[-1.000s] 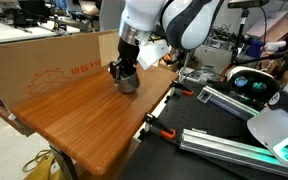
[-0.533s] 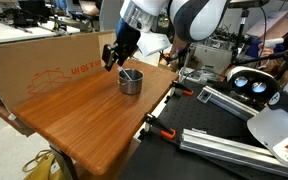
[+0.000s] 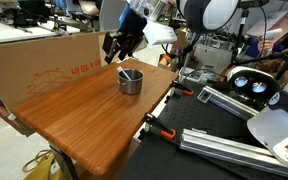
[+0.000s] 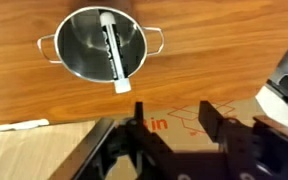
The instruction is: Put the marker in the silver pot
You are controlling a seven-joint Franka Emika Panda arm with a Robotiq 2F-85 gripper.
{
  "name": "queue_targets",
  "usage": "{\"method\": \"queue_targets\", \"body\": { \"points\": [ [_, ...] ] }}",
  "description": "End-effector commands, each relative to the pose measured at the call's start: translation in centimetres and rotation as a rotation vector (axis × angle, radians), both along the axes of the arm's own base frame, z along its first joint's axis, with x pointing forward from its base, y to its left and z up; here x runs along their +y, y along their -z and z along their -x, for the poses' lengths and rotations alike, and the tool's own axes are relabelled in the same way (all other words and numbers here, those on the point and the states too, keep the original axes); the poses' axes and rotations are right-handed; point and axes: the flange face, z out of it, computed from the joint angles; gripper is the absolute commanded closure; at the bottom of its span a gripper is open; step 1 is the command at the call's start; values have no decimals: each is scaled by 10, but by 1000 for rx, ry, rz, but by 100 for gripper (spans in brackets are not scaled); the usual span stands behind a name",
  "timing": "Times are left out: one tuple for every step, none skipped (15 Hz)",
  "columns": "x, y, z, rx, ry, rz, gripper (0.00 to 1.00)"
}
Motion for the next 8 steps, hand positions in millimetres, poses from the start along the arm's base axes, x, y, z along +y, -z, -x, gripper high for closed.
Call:
{"method": "queue_targets", "body": {
  "points": [
    [-5,-13,15,40,38,7,12],
    [-2,-6,5,15,17,3,37],
    [-4,-7,8,26,25,8,37],
    [-4,-8,10,30,28,8,37],
    [-4,-9,11,32,29,7,37],
    [-4,-9,11,33,29,7,37],
    [-4,-8,12,33,29,7,37],
    [-4,-8,12,33,29,7,37]
  ]
}}
